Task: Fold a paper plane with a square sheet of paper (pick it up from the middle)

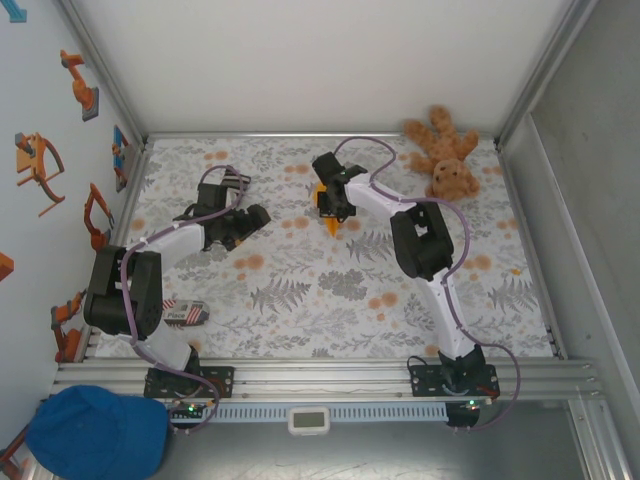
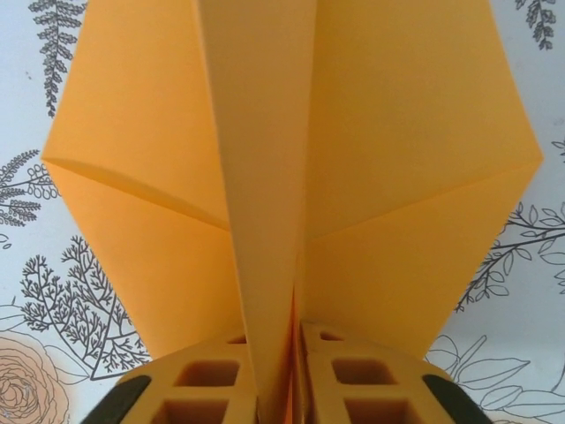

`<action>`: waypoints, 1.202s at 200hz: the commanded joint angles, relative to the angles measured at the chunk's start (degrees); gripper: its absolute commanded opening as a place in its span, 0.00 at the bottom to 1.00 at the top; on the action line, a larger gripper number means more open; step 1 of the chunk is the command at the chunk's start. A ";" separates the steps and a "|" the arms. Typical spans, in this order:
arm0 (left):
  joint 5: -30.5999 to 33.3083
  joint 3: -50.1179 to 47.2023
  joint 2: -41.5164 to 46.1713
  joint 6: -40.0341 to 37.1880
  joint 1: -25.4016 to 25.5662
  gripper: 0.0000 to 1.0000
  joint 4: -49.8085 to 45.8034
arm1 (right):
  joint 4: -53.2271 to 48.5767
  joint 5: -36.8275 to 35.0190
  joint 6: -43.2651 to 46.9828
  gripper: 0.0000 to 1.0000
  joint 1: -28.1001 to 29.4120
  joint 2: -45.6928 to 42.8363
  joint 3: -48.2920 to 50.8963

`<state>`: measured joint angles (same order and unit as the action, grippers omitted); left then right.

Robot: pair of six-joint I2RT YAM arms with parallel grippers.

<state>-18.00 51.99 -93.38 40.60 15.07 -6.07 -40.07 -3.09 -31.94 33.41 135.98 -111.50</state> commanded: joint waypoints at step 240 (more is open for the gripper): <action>2.61 3.73 2.12 -2.43 0.39 0.88 -4.98 | -4.22 -5.40 2.24 0.35 -0.02 -6.12 -3.33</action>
<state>-17.06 53.63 -93.69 39.94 15.33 -8.32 -42.94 -5.72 -29.95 33.45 136.25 -113.95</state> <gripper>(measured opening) 0.873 0.338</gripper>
